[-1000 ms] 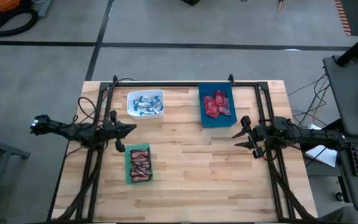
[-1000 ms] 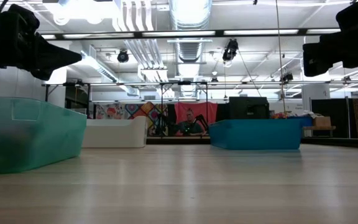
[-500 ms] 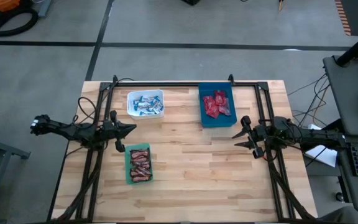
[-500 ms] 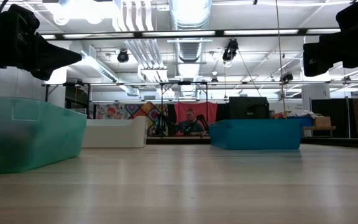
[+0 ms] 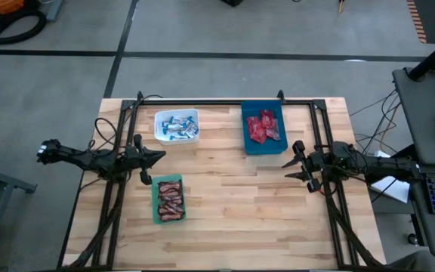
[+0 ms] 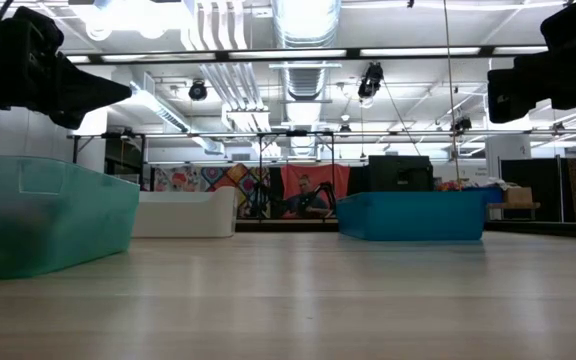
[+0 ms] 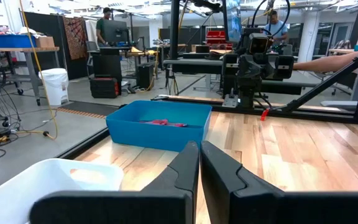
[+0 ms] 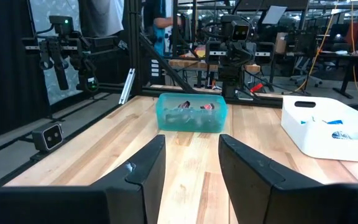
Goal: Sort candy
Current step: Return to Home Position
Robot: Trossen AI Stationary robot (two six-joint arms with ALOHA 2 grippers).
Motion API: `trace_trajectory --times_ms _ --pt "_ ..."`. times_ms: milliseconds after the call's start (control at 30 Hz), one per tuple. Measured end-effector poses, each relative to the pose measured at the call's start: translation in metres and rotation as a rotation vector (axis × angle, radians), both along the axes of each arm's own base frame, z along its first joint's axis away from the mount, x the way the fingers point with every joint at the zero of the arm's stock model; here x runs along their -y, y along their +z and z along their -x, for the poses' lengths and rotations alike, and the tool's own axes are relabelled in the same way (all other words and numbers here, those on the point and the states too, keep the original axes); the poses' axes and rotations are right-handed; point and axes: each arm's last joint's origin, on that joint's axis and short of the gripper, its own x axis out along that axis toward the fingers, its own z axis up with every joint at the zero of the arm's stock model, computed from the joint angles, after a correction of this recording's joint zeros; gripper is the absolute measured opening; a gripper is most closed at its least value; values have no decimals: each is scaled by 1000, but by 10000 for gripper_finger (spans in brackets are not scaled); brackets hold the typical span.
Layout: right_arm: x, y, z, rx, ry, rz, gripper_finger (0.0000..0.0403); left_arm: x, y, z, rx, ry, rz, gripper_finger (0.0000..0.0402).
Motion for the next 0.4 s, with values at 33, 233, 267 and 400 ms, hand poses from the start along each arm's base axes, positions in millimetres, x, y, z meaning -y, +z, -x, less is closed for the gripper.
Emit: trace_trajectory --times_ms 33,233,267,400 --pt "0 0 0 0 1 0 140 0 0 0 0 0 0 0" --pt "0 0 0 0 0 0 132 0 0 0 0 0 0 0" --pt "0 0 0 0 0 0 132 0 0 0 0 0 0 0" --pt "0 0 0 0 0 0 136 0 0 0 0 1 0 0"
